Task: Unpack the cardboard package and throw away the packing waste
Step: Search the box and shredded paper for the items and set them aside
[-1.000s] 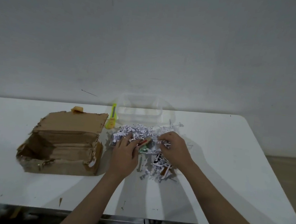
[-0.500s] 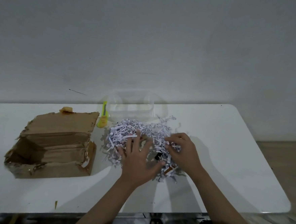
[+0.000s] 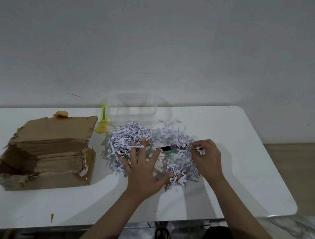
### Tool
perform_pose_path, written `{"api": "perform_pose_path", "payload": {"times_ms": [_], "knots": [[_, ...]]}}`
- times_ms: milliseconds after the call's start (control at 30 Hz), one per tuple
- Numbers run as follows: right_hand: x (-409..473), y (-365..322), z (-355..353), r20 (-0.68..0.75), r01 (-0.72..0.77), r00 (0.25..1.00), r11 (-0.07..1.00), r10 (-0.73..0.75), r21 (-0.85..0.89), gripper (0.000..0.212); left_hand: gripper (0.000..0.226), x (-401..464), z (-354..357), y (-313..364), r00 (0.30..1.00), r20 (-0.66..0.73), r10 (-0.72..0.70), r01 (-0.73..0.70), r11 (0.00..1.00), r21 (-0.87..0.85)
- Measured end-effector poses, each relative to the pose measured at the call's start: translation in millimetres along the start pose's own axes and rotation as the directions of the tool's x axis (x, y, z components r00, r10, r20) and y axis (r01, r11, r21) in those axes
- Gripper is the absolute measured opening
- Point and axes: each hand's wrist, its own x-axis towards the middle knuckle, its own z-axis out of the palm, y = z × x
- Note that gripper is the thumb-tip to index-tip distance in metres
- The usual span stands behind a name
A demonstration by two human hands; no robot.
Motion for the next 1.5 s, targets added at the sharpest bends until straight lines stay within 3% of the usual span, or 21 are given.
{"api": "perform_pose_path", "payload": {"times_ms": [100,267,400,467,533,600,733,867,967,1133,1267,1400,1467,1500], "knots": [[1,9,-5,-0.033,-0.038,0.999,0.999,0.037,-0.039,0.012,0.093,-2,1,-1,1.0,0.014,0.004,-0.004,1.0,0.017],[1,14,-9,0.103,-0.078,0.991,0.993,0.087,-0.084,0.023,0.09,-3,1,-1,0.999,0.029,0.018,-0.019,0.999,0.03],[2,4,-8,0.011,0.052,0.999,0.997,-0.052,-0.058,0.031,0.087,-3,0,1,0.999,-0.032,0.026,-0.026,1.0,-0.005],[8,-5,-6,-0.004,0.181,0.983,0.981,-0.182,-0.072,0.025,0.086,-5,1,3,0.996,-0.079,0.049,-0.051,0.998,-0.022],[15,-14,-1,0.079,0.313,0.949,0.943,-0.305,-0.115,0.018,0.083,-7,2,5,0.989,-0.124,0.075,-0.078,0.997,-0.021],[23,-20,6,0.235,0.38,0.912,0.909,-0.337,-0.173,0.014,0.08,-10,6,5,0.986,-0.14,0.094,-0.096,0.995,-0.01],[34,-29,22,0.484,0.428,0.84,0.846,-0.244,-0.317,0.026,0.082,-14,17,1,0.994,-0.099,0.046,-0.047,0.999,-0.005],[44,-37,29,0.609,0.457,0.78,0.796,-0.144,-0.397,0.03,0.093,-12,21,1,0.998,-0.057,-0.035,0.038,0.998,0.048],[45,-41,28,0.571,0.405,0.811,0.827,-0.128,-0.391,0.026,0.099,-10,22,2,0.998,-0.034,-0.054,0.057,0.994,0.094],[46,-45,10,0.332,0.199,0.939,0.933,-0.094,-0.299,0.03,0.1,-9,22,2,0.998,-0.031,-0.061,0.064,0.991,0.115],[49,-57,-9,0.138,0.046,0.989,0.998,-0.05,0.034,0.019,0.099,-9,23,1,0.998,-0.029,-0.055,0.058,0.992,0.11],[70,-53,-26,0.079,-0.116,0.993,0.9,0.091,0.42,0.017,0.097,-9,24,0,0.999,-0.021,-0.047,0.049,0.991,0.123],[83,-41,-36,0.045,-0.162,0.986,0.856,0.16,0.492,0.02,0.096,-9,25,0,0.999,-0.024,-0.042,0.045,0.99,0.133],[89,-34,-40,0.018,-0.18,0.981,0.879,0.191,0.442,0.019,0.096,-9,25,0,0.999,-0.029,-0.041,0.044,0.99,0.131]]}}
